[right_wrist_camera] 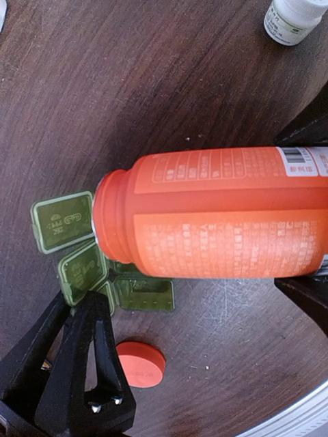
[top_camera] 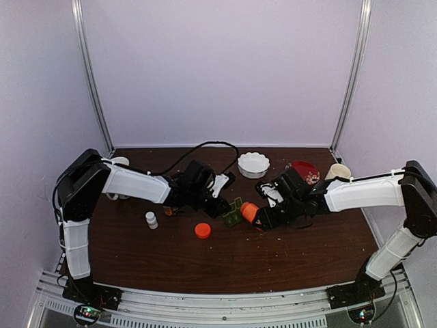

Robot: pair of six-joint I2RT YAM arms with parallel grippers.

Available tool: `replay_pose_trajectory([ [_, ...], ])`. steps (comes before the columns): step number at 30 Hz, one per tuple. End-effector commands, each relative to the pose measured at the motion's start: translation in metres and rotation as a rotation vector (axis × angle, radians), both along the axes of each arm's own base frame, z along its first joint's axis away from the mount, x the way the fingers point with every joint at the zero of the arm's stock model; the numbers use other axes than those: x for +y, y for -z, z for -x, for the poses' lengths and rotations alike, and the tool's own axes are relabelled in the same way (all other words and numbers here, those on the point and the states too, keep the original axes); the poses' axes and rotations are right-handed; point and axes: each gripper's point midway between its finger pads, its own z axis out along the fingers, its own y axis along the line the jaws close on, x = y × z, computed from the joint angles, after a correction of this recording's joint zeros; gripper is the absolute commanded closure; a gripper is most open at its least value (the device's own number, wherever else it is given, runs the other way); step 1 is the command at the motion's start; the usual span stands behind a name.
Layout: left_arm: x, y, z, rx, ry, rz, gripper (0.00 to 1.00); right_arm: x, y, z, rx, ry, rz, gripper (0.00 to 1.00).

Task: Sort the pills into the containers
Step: Adjust the pill container at the center of the board.

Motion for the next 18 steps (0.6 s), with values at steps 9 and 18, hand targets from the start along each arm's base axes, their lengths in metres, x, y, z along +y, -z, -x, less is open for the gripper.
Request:
replay_pose_trajectory([
  [9,-0.007,-0.003,0.001,0.111,-0.025,0.073,0.59,-0.001,0.012,0.004,0.031,0.003,-0.015,1.00],
  [18,0.002,0.019,0.000,0.234,-0.066,0.043,0.75,0.005,0.003,0.003,0.015,-0.021,-0.043,1.00],
])
